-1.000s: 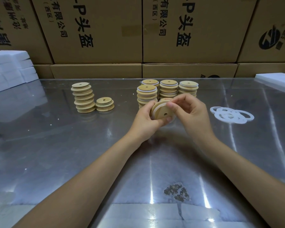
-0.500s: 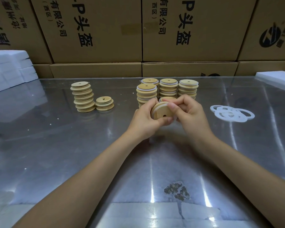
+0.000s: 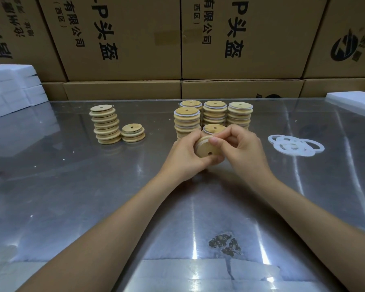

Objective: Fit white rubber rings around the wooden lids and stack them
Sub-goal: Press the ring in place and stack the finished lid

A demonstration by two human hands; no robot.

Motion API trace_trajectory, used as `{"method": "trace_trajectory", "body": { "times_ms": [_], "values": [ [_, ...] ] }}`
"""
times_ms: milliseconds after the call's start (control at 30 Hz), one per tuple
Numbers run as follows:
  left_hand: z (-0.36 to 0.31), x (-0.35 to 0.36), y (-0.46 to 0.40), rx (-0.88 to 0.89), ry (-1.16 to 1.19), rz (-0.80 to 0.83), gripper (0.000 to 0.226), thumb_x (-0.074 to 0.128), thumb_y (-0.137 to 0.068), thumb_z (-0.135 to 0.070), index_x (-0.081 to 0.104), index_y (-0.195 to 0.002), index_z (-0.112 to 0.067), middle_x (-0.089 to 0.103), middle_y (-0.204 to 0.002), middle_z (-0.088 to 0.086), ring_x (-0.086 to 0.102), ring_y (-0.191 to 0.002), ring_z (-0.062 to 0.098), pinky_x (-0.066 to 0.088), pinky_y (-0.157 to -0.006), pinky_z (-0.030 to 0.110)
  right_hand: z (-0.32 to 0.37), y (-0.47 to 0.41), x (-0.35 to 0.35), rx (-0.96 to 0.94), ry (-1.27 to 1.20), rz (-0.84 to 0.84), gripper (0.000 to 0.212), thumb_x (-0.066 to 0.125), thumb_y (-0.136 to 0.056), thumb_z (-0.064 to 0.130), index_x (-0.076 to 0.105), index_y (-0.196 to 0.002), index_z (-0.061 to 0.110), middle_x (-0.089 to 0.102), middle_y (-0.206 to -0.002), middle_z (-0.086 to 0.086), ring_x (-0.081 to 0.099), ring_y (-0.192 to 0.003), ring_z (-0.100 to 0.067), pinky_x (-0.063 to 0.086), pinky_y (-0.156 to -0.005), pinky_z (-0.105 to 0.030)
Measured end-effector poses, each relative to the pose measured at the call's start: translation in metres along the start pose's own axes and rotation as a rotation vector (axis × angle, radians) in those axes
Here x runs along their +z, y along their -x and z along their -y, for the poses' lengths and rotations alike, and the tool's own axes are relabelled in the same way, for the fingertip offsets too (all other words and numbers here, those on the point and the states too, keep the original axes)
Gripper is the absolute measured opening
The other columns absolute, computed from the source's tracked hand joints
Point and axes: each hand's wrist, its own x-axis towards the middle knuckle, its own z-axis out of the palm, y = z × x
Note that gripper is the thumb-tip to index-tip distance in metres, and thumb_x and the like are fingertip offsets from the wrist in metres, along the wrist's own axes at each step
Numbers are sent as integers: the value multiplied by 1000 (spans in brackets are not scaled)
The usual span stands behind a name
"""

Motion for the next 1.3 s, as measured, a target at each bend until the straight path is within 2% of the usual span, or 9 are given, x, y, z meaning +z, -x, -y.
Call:
{"method": "trace_trajectory", "body": {
  "times_ms": [100, 333, 467, 533, 633, 767, 1000, 1133, 1300],
  "values": [
    [2, 0, 0, 8, -2, -20, 38, 83, -68, -28, 46, -67, -31, 55, -56, -24, 47, -53, -6, 33, -49, 10, 0, -1, 0, 9, 34, -5, 18, 70, -84, 16, 61, -71, 24, 72, -73, 9, 68, -73, -4, 52, -63, -20],
    [4, 3, -2, 8, 53, -60, 41, 84, -69, -24, 43, -69, -25, 51, -58, -17, 43, -54, -2, 35, -52, 14, 4, -4, -1, 97, -250, -12, 10, 69, -83, 9, 63, -76, 9, 73, -75, 3, 68, -71, -6, 51, -63, -17],
    [4, 3, -3, -27, 232, -110, 41, 81, -68, -28, 53, -87, -5, 56, -73, -6, 50, -70, 11, 48, -68, 43, 4, -3, -2, 100, -297, -2, 11, 68, -83, 5, 63, -78, 12, 71, -70, 9, 66, -68, 1, 48, -60, -12],
    [4, 2, -3, -39, 252, -112, 46, 81, -68, -27, 53, -92, 1, 57, -77, -3, 51, -74, 13, 51, -73, 48, 3, -2, -3, 112, -290, -1, 9, 68, -84, 5, 63, -79, 11, 71, -73, 7, 66, -70, 0, 49, -62, -13],
    [7, 2, -3, -37, 238, -109, 34, 82, -73, -18, 53, -87, -6, 56, -74, -6, 50, -70, 10, 46, -66, 39, 1, -2, -3, 162, -314, -5, 6, 67, -85, 7, 64, -80, 9, 72, -77, 0, 68, -71, -4, 52, -64, -16],
    [5, 3, -3, -37, 234, -104, 35, 81, -69, -28, 49, -80, -18, 55, -73, -7, 49, -68, 9, 41, -63, 25, 1, -3, -4, 253, -397, -25, 6, 65, -86, 9, 64, -80, 9, 72, -77, 1, 68, -70, -6, 54, -65, -17],
    [7, 4, -3, -59, 256, -126, 40, 82, -72, -18, 52, -90, 2, 56, -74, -5, 50, -69, 8, 44, -64, 30, 5, -2, -3, 200, -359, -10, 9, 65, -87, 8, 62, -79, 12, 72, -69, 8, 66, -66, 0, 49, -58, -12],
    [2, 3, -1, -109, 311, -136, 58, 77, -64, -31, 53, -101, 7, 61, -84, 6, 53, -77, 13, 51, -75, 50, 5, -1, -2, 205, -333, -6, 7, 66, -86, 8, 64, -83, 13, 72, -69, 11, 66, -68, 3, 47, -58, -10],
    [1, 1, 0, -123, 291, -163, 59, 78, -63, -33, 54, -100, 7, 65, -97, 23, 57, -80, 16, 51, -79, 52, 1, -2, -3, 237, -244, -4, 8, 70, -84, 15, 66, -80, 9, 71, -66, 11, 67, -66, 3, 44, -56, -6]
  ]
}}
